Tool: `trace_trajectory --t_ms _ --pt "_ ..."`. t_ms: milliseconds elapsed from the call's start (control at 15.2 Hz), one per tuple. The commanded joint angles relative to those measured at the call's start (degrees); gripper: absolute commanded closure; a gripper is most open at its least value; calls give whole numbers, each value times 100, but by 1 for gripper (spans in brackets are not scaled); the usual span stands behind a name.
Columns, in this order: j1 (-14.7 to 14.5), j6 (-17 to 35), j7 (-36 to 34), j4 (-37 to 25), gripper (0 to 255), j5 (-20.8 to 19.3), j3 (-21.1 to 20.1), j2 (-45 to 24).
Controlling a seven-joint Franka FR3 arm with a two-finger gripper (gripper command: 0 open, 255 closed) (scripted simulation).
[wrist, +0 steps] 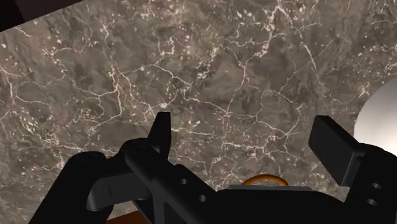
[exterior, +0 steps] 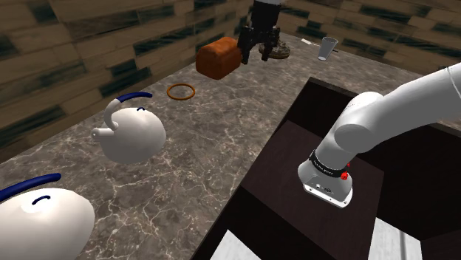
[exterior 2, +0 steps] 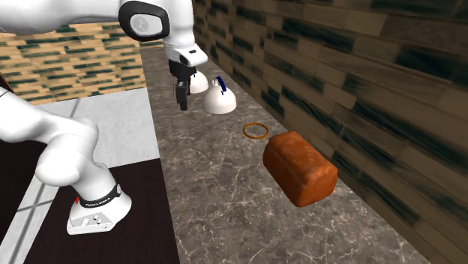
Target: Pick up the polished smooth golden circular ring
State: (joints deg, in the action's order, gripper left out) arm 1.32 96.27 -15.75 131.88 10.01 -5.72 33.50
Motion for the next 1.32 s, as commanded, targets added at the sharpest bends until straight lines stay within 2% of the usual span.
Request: trace_trajectory --t_ms 0,528,924,1254 --pt "17 323 -365 -88 0 55 -207 -355" --pt "131 1315 -1800 -840 0 -108 -872 -1952" --pt "141 1775 -2939 -1755 0 -588 -1153 -3305" --pt "2 1910 -3842 -2756 0 -1095 -1164 -4481"
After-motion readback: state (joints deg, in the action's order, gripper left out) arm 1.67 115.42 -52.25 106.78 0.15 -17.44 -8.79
